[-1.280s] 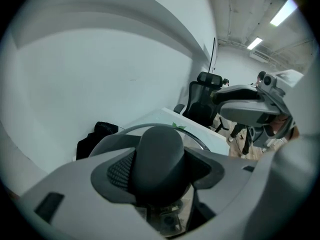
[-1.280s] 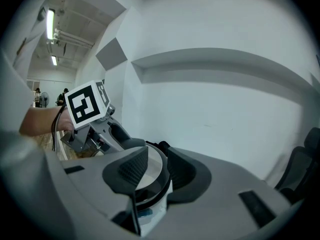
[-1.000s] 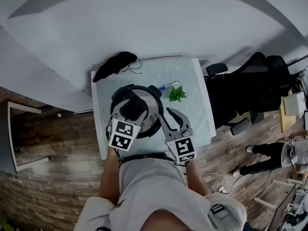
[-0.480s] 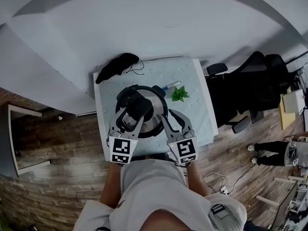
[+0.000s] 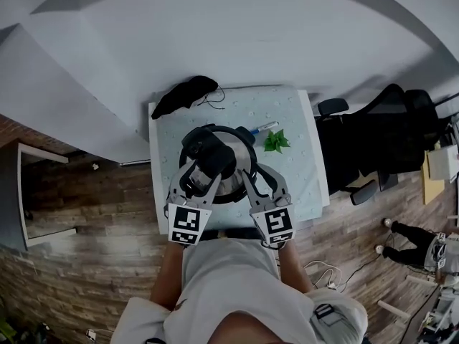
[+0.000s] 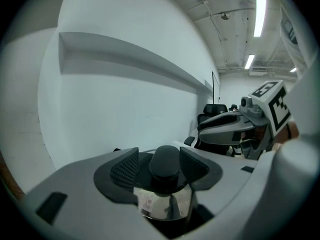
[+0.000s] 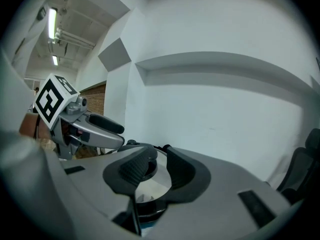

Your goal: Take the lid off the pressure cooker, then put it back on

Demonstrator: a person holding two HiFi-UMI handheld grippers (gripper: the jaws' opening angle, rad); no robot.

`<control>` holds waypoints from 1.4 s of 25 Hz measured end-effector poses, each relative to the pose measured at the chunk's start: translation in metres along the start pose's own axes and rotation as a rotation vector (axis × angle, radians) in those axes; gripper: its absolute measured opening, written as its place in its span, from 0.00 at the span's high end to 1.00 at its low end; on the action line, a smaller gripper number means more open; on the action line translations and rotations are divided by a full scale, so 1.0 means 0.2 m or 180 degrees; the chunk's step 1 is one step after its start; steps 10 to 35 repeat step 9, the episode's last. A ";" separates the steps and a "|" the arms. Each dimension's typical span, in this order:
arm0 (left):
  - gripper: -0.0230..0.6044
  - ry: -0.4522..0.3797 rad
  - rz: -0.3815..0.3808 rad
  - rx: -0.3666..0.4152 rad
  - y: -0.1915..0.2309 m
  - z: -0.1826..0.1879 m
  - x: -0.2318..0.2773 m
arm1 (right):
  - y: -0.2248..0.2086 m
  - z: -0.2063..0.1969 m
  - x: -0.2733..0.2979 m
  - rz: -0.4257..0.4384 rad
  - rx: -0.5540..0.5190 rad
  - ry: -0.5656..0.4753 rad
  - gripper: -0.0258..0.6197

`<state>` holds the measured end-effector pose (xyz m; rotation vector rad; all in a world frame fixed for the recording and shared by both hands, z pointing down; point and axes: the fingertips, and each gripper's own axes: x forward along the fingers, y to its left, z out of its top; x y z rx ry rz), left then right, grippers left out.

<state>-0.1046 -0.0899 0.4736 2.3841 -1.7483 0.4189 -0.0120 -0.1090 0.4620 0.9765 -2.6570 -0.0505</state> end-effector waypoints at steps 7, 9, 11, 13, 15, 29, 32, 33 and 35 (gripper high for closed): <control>0.56 -0.0005 0.0412 0.0034 -0.04 0.05 0.03 | -0.08 -0.01 0.00 0.0284 -0.0100 -0.0090 0.78; 0.56 -0.0046 0.0506 0.0059 -0.06 0.08 0.05 | -0.11 -0.01 0.00 0.0343 -0.0149 -0.0128 0.78; 0.56 -0.0046 0.0506 0.0059 -0.06 0.08 0.05 | -0.11 -0.01 0.00 0.0343 -0.0149 -0.0128 0.78; 0.56 -0.0046 0.0506 0.0059 -0.06 0.08 0.05 | -0.11 -0.01 0.00 0.0343 -0.0149 -0.0128 0.78; 0.56 -0.0046 0.0506 0.0059 -0.06 0.08 0.05 | -0.11 -0.01 0.00 0.0343 -0.0149 -0.0128 0.78; 0.56 -0.0046 0.0506 0.0059 -0.06 0.08 0.05 | -0.11 -0.01 0.00 0.0343 -0.0149 -0.0128 0.78; 0.56 -0.0046 0.0506 0.0059 -0.06 0.08 0.05 | -0.11 -0.01 0.00 0.0343 -0.0149 -0.0128 0.78; 0.56 -0.0046 0.0506 0.0059 -0.06 0.08 0.05 | -0.11 -0.01 0.00 0.0343 -0.0149 -0.0128 0.78; 0.56 -0.0046 0.0506 0.0059 -0.06 0.08 0.05 | -0.11 -0.01 0.00 0.0343 -0.0149 -0.0128 0.78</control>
